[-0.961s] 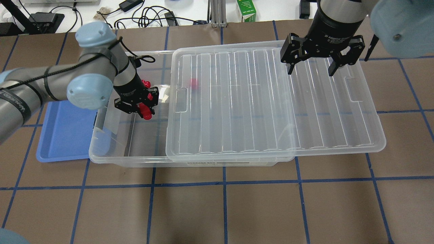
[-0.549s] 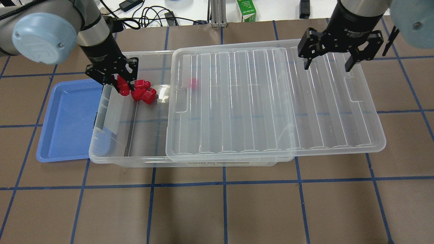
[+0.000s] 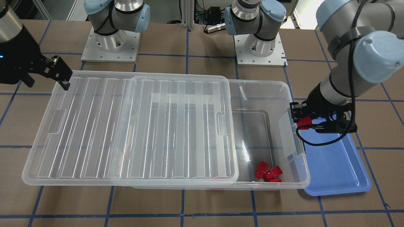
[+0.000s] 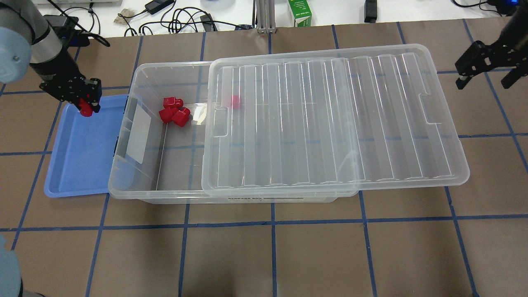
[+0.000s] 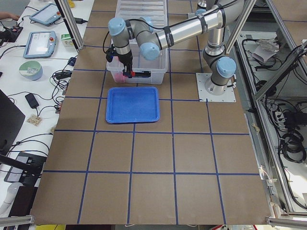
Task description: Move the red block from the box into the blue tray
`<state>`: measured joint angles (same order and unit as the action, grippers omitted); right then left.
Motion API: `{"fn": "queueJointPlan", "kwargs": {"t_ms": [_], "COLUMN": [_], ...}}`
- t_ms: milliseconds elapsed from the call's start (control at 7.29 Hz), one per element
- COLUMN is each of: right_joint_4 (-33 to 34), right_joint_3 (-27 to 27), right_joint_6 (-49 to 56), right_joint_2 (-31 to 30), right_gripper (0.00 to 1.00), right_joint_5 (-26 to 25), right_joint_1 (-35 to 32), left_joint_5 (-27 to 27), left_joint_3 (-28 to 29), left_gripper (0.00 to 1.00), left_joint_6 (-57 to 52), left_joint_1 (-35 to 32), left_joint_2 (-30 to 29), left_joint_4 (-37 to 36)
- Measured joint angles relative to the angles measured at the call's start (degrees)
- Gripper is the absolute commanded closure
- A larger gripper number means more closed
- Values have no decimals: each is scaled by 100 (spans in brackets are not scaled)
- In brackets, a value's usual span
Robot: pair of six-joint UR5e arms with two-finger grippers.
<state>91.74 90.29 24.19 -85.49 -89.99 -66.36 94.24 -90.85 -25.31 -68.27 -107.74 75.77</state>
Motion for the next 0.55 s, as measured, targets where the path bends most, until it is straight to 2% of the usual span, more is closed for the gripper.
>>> {"fn": "queueJointPlan", "kwargs": {"t_ms": [275,412,549], "right_joint_4": [770,1100,1390], "right_joint_3": [534,793,1042], "right_joint_6": [568,614,600], "right_joint_2": [100,107,104], "right_gripper": [0,0,0], "right_joint_5": [-203,-262,-290], "right_joint_1": [298,353,374], "left_joint_5": [-232,-348,-397], "left_joint_3": [-583,-711,-771], "left_gripper": [100,57,18], "left_joint_6": [-460,-509,-542], "left_joint_1": [565,645,677], "left_joint_2": [-472,-665,-858], "left_joint_4": [-986,-1235,-1510]}}
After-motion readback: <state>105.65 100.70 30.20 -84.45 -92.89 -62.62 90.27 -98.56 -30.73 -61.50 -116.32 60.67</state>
